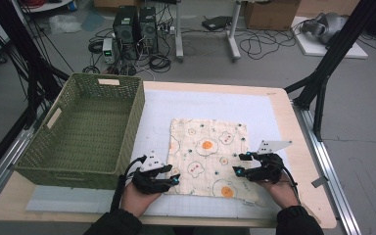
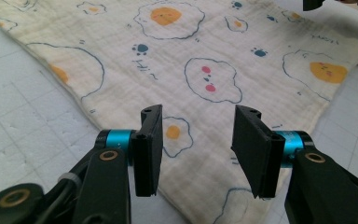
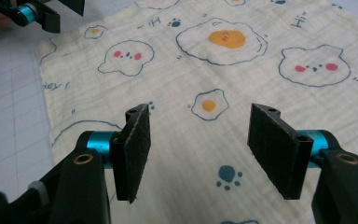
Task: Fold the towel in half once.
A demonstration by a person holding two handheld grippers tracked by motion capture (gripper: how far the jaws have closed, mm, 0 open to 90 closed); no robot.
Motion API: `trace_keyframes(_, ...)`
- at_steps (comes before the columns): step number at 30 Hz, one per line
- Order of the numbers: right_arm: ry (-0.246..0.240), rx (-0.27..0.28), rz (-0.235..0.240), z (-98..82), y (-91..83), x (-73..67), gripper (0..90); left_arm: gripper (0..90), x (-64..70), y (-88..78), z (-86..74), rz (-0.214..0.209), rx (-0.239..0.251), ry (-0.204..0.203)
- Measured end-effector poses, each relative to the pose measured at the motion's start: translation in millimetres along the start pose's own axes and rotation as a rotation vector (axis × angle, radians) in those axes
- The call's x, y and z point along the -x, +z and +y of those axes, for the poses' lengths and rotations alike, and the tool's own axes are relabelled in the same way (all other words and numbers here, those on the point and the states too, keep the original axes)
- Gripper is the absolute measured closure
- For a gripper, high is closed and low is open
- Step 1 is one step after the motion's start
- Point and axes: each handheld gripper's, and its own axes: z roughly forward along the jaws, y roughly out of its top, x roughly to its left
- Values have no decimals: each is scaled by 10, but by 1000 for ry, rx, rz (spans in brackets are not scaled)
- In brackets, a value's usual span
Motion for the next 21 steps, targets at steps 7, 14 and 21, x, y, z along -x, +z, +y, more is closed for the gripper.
trace_keyframes(7,-4,-14,-2,-9,14,21,392,532,-12,22,7,8,-10,1)
trace_keyframes(14,21,2,-5,-10,-53,136,410,543,-67,146,124,13,-6,-33)
trace_keyframes(21,50,-25,-36,97,-89,404,421,584,-193,344,431,33,10,-70)
